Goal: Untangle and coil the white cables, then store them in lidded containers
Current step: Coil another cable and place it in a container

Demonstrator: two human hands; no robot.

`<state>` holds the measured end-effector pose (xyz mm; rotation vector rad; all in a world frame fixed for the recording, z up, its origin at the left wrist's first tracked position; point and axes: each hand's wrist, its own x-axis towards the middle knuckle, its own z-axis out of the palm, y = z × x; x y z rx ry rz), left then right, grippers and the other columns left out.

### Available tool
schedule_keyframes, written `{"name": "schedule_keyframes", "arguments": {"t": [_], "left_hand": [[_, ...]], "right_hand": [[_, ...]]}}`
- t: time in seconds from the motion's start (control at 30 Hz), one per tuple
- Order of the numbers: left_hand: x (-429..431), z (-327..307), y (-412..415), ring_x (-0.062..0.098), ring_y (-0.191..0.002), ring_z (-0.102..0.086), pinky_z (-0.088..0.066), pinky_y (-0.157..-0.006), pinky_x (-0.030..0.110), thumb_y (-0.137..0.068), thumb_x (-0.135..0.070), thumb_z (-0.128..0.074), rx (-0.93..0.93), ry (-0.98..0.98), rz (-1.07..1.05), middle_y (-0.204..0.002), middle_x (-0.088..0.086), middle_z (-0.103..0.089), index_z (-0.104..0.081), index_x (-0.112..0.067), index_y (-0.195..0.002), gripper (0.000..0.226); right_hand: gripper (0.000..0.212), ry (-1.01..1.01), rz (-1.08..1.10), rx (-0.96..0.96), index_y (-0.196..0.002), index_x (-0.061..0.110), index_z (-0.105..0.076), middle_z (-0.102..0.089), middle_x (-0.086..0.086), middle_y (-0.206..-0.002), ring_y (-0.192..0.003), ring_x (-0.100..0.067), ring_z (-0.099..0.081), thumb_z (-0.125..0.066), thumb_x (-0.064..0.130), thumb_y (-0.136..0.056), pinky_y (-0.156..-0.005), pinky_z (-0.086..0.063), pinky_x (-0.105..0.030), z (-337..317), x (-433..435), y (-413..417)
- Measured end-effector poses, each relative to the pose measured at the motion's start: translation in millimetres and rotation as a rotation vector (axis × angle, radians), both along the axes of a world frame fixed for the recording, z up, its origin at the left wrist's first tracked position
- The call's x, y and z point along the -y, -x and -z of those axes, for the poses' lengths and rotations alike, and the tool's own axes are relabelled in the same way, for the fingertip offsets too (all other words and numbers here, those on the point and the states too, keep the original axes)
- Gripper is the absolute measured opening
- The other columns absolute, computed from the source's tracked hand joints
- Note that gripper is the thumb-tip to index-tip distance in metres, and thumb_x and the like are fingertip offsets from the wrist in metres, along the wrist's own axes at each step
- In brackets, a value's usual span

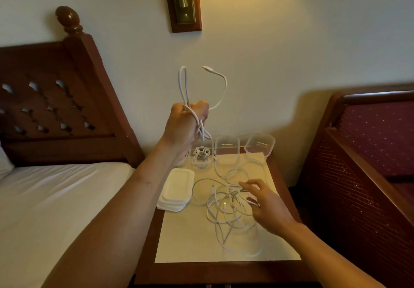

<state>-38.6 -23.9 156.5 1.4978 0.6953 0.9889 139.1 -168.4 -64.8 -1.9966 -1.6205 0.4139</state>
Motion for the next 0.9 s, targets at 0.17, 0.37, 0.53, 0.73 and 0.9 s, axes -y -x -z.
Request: {"name": "schedule_keyframes", "arguments": {"t": [0.17,0.37,0.53,0.73,0.9], "left_hand": [[3.8,16.3,-1.1,0.014,-0.043,-0.018,-0.019,-0.041,0.016,-0.083,-0.013,-0.054,-0.132,0.011,0.061,-0.058,0.007,-0.02,-0.042,-0.009,-0.06,0.027],[30.1,57.7,11.1,0.014,-0.042,-0.024,-0.015,-0.049,0.03,-0.083,-0.022,-0.051,-0.279,-0.013,0.225,-0.047,0.002,-0.029,-0.046,-0.014,-0.054,0.031],[61.2,84.1,12.5,0.021,-0.055,-0.028,-0.027,-0.05,0.027,-0.089,-0.019,-0.05,-0.32,-0.055,0.38,-0.059,0.018,-0.031,-0.043,0.008,-0.061,0.04],[85.5,86.4,31.3,0.014,-0.056,-0.053,-0.043,-0.053,0.025,-0.096,-0.032,-0.073,-0.429,-0.052,0.566,-0.078,0.006,-0.063,-0.065,-0.015,-0.115,0.026],[106.8,87.0,42.1,0.026,-0.102,-0.064,-0.055,-0.092,0.042,-0.085,-0.033,-0.086,-0.81,-0.283,0.605,-0.133,-0.013,-0.054,-0.031,-0.043,-0.156,0.09]], "right_hand": [[0.11,0.168,-0.044,-0.315,-0.161,0.044,0.001,-0.001,0.016,-0.169,-0.155,-0.021,-0.012,-0.071,0.044,-0.078,-0.126,-0.013,-0.059,-33.4,-13.3,4.2],[0.074,0.052,0.122,-0.77,-0.139,0.032,-0.06,-0.057,0.011,-0.144,-0.128,-0.018,-0.05,-0.023,0.08,-0.096,-0.108,-0.033,-0.042,-101.4,-14.2,10.0],[0.043,-0.133,0.22,-1.17,-0.107,0.006,-0.071,-0.072,-0.007,-0.093,-0.088,-0.024,-0.057,-0.04,0.036,-0.11,-0.081,-0.045,-0.038,-123.2,-11.2,27.9],[0.033,-0.413,0.25,-1.423,-0.094,0.006,-0.061,-0.035,-0.003,-0.064,-0.057,-0.017,-0.036,-0.038,0.021,-0.111,-0.057,-0.043,-0.032,-131.0,11.5,33.7],[0.035,-0.432,0.158,-1.162,-0.117,0.005,-0.068,-0.032,-0.001,-0.066,-0.052,-0.01,-0.031,-0.041,0.028,-0.111,-0.044,-0.029,-0.024,-137.7,41.5,31.6]]}}
